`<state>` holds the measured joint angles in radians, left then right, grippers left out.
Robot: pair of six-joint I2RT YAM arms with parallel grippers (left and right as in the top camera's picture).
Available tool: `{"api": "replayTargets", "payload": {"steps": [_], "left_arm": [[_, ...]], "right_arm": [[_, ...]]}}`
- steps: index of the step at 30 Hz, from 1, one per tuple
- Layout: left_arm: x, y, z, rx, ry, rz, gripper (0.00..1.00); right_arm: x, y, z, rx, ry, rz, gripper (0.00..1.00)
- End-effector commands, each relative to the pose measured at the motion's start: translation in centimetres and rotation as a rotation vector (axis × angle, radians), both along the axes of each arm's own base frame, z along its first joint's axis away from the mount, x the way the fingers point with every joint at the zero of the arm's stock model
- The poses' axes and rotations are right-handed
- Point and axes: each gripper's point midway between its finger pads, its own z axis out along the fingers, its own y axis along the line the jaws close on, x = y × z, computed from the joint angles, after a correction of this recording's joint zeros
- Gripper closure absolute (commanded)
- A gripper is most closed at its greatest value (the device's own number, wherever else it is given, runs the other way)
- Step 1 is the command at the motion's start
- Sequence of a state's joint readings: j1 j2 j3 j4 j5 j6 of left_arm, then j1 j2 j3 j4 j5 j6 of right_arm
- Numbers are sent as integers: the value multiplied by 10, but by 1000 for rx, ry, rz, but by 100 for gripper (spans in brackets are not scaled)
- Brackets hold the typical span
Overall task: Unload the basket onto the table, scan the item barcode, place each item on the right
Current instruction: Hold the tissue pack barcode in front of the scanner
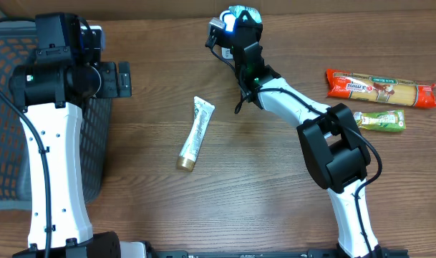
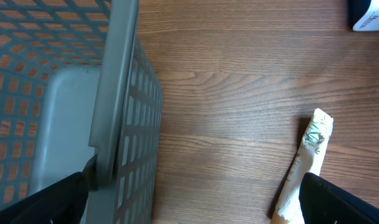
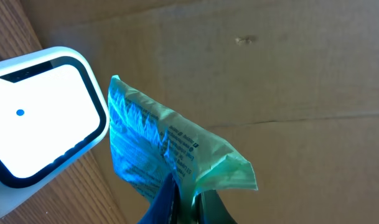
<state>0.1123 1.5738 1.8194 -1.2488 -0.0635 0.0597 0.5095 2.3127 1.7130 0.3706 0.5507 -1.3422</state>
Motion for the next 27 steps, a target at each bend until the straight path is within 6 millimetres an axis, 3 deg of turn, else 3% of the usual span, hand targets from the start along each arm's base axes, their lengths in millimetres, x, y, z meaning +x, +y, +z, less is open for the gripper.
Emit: {"api": "replayTargets", "payload": {"steps": [1, 8, 14, 21, 27], "left_arm": [[3, 1, 0, 1, -2, -12, 1], [3, 1, 0, 1, -2, -12, 0], [3, 1, 0, 1, -2, -12, 0], [3, 1, 0, 1, -2, -12, 1], [3, 1, 0, 1, -2, -12, 0]], "right_arm": [[3, -4, 23, 33, -59, -18, 96], [-3, -9, 47, 60, -120, -76, 96], [-28, 3, 106, 92, -167, -64, 96], [-86, 10, 131, 209, 70, 5, 96], [-146, 3, 124, 613, 370, 1, 96]]}}
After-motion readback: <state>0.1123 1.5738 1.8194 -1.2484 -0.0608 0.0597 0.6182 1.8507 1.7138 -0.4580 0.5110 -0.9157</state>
